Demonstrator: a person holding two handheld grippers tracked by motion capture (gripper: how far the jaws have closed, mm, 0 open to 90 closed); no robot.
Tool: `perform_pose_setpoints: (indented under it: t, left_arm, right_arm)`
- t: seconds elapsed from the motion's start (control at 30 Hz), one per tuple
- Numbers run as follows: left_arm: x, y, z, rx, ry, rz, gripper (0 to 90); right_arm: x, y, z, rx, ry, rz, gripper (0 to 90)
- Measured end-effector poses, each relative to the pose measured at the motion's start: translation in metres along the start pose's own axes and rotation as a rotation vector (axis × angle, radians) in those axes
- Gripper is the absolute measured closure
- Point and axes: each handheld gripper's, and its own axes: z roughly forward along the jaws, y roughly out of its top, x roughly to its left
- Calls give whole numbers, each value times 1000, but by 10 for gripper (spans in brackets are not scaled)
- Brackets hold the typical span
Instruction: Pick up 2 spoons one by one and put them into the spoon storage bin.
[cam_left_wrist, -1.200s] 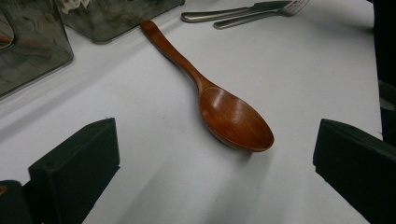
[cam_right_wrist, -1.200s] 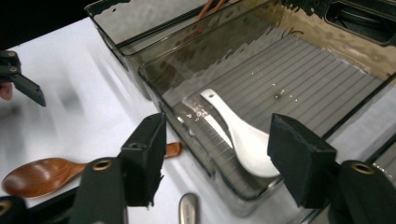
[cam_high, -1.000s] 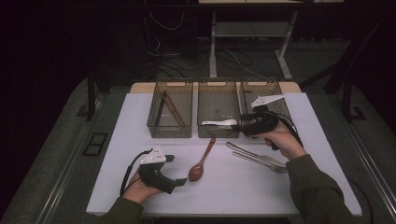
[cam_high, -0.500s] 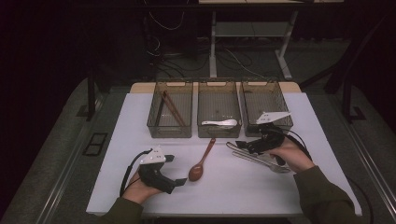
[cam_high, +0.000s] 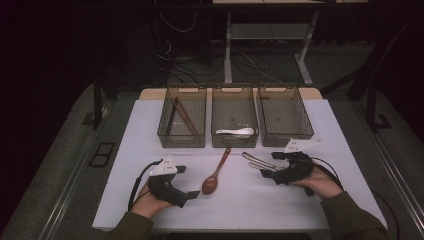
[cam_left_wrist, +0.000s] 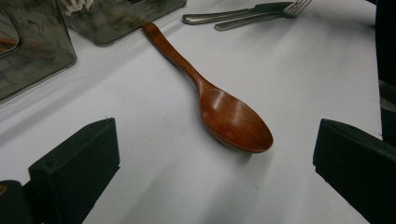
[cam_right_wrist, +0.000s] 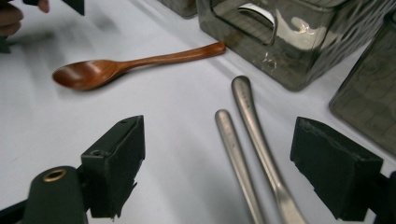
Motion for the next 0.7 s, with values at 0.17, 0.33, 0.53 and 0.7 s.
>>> perform_pose_setpoints:
  t: [0.17,0.33,0.53,0.7]
  left_arm:
    - [0,0,0,0,3,-2,0]
    - [0,0,0,-3,6,-4,0]
    - [0,3,-1,-5,12,-7,43]
    - [1,8,-2,-6,18,-5,188]
  right_arm:
    - [4,-12,-9,-19,7,2,176]
    - [7,-25,-17,-30,-3,-4,176]
    - [9,-39,-29,-55,-24,-17,176]
    - [10,-51,-37,-64,-37,8,176]
